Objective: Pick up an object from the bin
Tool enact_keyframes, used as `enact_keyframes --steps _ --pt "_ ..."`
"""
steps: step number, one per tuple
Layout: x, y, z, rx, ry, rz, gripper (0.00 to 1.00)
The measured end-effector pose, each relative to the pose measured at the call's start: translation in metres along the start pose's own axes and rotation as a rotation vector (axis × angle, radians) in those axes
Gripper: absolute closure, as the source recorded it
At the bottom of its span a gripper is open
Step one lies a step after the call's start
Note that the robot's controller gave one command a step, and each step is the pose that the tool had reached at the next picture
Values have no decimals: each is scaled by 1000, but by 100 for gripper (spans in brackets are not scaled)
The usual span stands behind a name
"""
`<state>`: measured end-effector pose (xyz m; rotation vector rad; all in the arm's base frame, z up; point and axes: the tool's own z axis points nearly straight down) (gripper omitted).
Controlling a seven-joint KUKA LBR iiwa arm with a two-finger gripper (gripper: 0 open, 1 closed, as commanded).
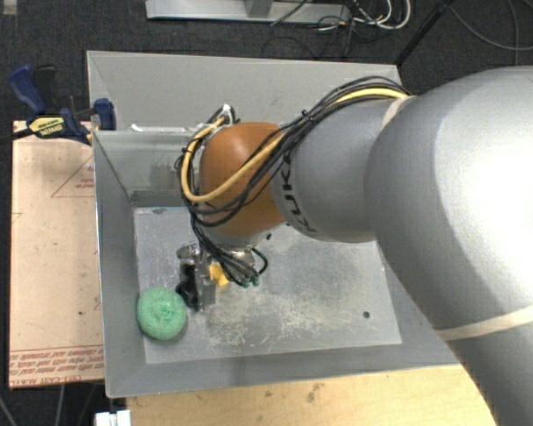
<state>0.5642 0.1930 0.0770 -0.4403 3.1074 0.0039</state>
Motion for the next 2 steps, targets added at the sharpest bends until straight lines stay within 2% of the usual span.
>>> enact_keyframes --steps 1,2 --pt "0 0 0 0 0 0 100" --pt "-17 16 -168 0 -8 18 100"
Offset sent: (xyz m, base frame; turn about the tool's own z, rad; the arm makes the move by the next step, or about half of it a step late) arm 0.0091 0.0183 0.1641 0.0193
